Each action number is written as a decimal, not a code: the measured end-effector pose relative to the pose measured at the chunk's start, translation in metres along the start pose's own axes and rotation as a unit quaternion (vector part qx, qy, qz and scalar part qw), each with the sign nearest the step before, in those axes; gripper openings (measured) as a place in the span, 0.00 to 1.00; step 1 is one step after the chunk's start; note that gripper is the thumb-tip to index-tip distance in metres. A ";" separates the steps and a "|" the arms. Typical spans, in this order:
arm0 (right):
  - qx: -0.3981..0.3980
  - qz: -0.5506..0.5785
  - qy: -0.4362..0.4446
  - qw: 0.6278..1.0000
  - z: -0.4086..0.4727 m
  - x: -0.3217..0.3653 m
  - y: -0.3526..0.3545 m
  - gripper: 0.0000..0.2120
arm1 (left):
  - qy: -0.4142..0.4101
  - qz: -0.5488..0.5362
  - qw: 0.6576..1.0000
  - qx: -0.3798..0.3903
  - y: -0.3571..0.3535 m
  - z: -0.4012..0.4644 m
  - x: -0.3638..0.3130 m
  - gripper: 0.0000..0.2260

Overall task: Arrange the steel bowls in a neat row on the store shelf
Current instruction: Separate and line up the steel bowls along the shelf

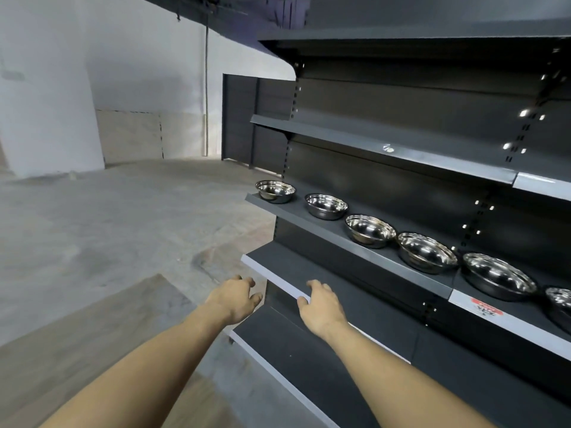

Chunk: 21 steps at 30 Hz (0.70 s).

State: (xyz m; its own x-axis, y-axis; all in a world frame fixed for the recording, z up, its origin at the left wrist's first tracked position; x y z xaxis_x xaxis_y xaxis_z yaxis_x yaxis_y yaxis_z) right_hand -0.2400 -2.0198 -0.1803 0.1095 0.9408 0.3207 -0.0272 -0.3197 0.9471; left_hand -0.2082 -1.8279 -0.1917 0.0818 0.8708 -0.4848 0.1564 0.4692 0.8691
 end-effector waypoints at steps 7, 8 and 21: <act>0.006 -0.001 0.007 1.000 0.071 0.038 -0.017 0.23 | -0.003 -0.004 1.000 -0.001 0.018 0.052 0.033 0.23; 0.005 0.002 0.008 1.000 0.085 0.043 -0.020 0.23 | -0.004 -0.002 1.000 0.000 0.021 0.062 0.037 0.23; -0.003 0.038 -0.038 0.999 0.211 0.073 -0.041 0.23 | -0.027 0.015 0.999 0.013 0.056 0.186 0.068 0.22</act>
State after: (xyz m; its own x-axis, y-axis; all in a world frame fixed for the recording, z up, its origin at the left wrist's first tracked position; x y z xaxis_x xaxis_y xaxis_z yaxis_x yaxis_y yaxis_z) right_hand -0.0210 -1.9618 -0.1981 0.1812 0.9028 0.3900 -0.0442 -0.3887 0.9203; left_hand -0.0105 -1.7700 -0.1938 0.1396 0.8749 -0.4637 0.1790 0.4383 0.8808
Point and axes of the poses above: each hand's wrist, its own z-axis towards the middle knuckle, its own y-axis out of the back of the hand, x = y × z, the point moved 5 cm from there along z, towards the middle knuckle, and after that the axes turned 11 degrees about -z, right-handed, at the moved point
